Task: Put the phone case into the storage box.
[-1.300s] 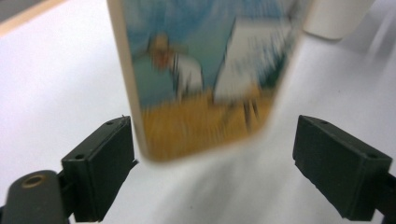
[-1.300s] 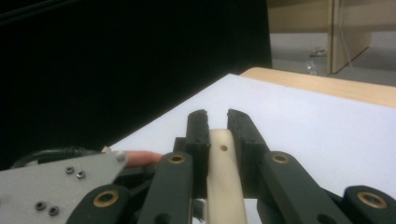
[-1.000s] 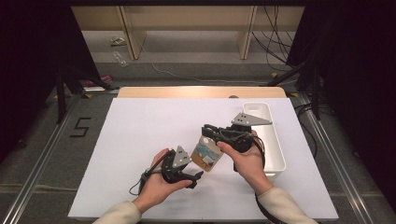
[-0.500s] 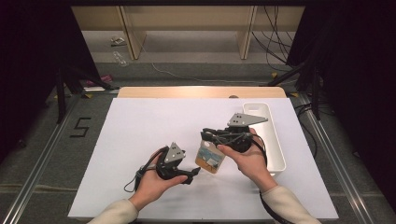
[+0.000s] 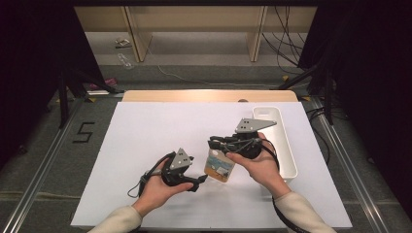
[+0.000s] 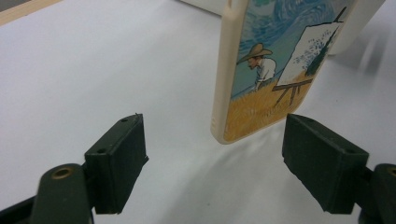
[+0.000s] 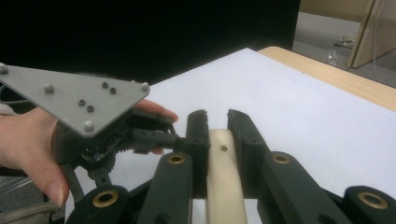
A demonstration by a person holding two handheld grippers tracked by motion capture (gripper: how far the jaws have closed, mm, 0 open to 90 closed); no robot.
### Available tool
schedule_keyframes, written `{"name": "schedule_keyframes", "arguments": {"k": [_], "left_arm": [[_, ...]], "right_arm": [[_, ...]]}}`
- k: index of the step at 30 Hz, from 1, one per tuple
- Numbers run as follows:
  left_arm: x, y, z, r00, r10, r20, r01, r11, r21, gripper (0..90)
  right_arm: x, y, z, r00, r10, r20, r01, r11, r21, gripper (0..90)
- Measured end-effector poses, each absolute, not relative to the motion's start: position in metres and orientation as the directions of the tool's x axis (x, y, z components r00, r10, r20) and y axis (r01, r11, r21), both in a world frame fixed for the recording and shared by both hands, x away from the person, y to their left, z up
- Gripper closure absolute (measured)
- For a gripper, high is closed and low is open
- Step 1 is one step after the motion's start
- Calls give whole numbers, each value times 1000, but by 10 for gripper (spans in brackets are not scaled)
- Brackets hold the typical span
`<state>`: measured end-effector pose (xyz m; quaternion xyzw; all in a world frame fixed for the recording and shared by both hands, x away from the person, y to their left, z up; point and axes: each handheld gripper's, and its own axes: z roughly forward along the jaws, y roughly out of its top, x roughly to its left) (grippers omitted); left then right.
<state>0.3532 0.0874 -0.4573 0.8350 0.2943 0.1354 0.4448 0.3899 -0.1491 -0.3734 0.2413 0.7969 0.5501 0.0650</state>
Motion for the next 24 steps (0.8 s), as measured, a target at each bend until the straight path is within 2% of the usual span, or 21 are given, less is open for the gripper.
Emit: {"name": "schedule_keyframes", "arguments": {"k": [20, 24], "left_arm": [[354, 86, -459, 842, 535, -62, 341, -440, 831, 277], [354, 85, -460, 856, 512, -75, 334, -436, 836, 313]], "right_arm": [[388, -143, -374, -894, 418, 163, 307, 305, 901, 795], [387, -141, -375, -900, 404, 165, 307, 317, 898, 794]]}}
